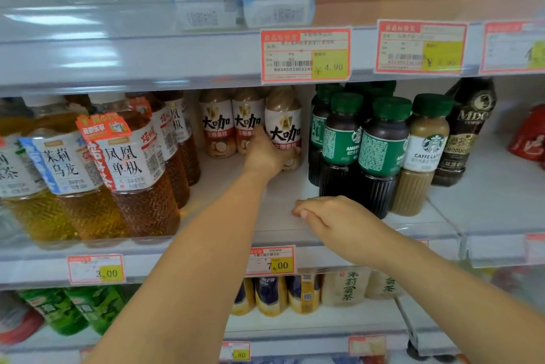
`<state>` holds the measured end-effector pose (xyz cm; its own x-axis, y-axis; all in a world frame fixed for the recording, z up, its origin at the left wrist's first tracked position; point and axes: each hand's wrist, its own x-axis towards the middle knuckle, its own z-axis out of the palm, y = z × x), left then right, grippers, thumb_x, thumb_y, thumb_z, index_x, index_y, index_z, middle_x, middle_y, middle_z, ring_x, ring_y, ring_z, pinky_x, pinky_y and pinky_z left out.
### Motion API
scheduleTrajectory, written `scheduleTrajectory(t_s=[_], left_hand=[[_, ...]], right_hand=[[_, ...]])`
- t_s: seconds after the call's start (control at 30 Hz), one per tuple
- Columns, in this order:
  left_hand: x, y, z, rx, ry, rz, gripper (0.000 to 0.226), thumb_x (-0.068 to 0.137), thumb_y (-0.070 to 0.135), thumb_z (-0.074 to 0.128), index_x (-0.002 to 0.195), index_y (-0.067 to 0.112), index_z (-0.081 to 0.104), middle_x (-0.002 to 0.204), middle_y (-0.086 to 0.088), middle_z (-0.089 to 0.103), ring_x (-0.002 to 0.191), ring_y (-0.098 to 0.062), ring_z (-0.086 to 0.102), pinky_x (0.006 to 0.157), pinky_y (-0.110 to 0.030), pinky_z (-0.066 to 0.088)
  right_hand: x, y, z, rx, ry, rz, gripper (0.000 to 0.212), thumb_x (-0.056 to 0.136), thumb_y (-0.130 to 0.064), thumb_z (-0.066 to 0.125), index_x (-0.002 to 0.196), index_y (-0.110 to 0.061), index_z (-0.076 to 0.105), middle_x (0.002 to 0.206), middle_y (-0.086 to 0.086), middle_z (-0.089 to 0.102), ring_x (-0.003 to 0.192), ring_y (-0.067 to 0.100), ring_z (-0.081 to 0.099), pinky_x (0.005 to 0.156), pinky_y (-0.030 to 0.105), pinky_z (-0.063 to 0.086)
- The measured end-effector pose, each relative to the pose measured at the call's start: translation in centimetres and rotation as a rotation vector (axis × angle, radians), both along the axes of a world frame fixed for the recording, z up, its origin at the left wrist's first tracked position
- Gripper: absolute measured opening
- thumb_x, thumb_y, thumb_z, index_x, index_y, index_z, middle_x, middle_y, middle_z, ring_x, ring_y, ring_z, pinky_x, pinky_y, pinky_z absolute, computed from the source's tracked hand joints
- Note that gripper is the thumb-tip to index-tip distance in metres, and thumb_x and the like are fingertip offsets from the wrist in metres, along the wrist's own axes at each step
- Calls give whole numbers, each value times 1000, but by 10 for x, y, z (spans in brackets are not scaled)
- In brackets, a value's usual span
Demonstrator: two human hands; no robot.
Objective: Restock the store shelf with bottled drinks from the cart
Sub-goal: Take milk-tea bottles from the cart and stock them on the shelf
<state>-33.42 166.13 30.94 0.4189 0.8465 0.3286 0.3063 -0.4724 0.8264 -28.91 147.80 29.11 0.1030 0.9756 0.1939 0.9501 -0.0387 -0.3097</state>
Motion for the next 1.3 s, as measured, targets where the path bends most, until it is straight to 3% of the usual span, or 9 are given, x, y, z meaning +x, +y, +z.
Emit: scheduleTrajectory(t_s=[0.23,0.37,0.47,0.63,0.77,0.83,0.9,1.1,1.3], left_hand=[[-35,-22,10,59,55,-72,75,79,26,73,139,10,30,134,-9,51,122,-25,49,94,-27,39],[-118,-79,-2,407,-117,-44,37,89,22,59,125,20,52,111,8,60,101,-2,56,90,-21,45],[-191,-121,-50,491,-144,28,21,91,18,52,110,17,59,94,12,62,85,4,56,78,-10,44],[-302,-172,-183,139,147,219,16,92,14,54,104,14,64,91,9,62,82,-5,56,70,-21,44],[-373,-212,-286,-191,371,327,16,92,21,54,105,23,64,88,11,63,71,-4,58,63,-11,45],[-400,-233,-330,-359,493,356,20,92,23,52,109,26,63,83,9,65,69,-13,62,64,-31,53],[-422,-252,-367,-480,583,339,25,92,22,48,112,29,61,87,9,64,73,-17,63,66,-37,54],[-462,-288,-449,-692,647,226,25,92,24,48,116,28,56,117,2,58,99,-22,59,82,-38,49],[-474,-296,-500,-802,661,104,40,91,22,49,130,28,45,127,0,49,107,-23,55,84,-31,46]], right_hand=[[2,-5,2,72,54,-20,30,98,-23,39,118,-18,61,115,-1,66,107,17,58,92,36,44],[-35,-21,-11,521,-28,55,18,87,-12,56,103,-12,66,99,1,67,95,20,58,85,34,46],[-85,-33,-52,586,-2,196,12,86,-10,58,93,-8,68,92,2,68,88,22,59,82,32,45],[-167,-54,-164,153,214,247,15,81,-7,61,94,-7,68,88,5,68,86,27,59,78,32,44],[-210,-69,-259,-221,293,219,27,80,-10,61,107,-13,65,101,4,68,95,28,61,79,40,51],[-225,-77,-307,-415,310,199,32,83,-19,60,115,-22,59,109,-1,65,100,21,60,81,36,50],[-240,-84,-350,-580,352,171,36,87,-26,60,122,-26,53,115,-3,61,102,17,59,81,31,49],[-280,-96,-449,-1024,491,14,63,86,-31,63,140,-20,32,133,7,50,111,23,54,81,27,41],[-295,-115,-512,-1153,675,-156,75,76,-34,73,136,-17,31,132,2,49,119,22,50,99,38,42]])
